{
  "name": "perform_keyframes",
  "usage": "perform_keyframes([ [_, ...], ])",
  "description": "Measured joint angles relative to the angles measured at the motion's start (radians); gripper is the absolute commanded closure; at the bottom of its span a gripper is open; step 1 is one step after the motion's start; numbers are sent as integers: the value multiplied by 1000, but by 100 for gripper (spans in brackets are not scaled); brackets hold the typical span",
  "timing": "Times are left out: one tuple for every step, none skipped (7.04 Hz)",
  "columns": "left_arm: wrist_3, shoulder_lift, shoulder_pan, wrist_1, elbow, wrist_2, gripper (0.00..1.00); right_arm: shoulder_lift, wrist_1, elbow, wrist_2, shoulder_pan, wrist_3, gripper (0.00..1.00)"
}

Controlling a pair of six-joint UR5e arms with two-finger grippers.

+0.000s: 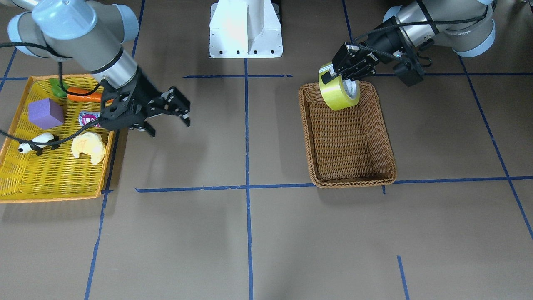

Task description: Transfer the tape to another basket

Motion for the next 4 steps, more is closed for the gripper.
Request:
perform_keyframes([
  [93, 4, 7, 66, 0, 29, 100, 0, -112, 0, 0, 47, -141, 0],
  [191, 8, 26, 136, -1, 91, 100, -1, -194, 0, 5, 105, -265, 0],
  [276, 9, 51, 206, -1, 160, 100, -3, -266, -2, 12, 165, -377, 0],
  [356, 10, 83, 284, -1, 237, 100, -4, -340, -4, 28, 232, -495, 0],
])
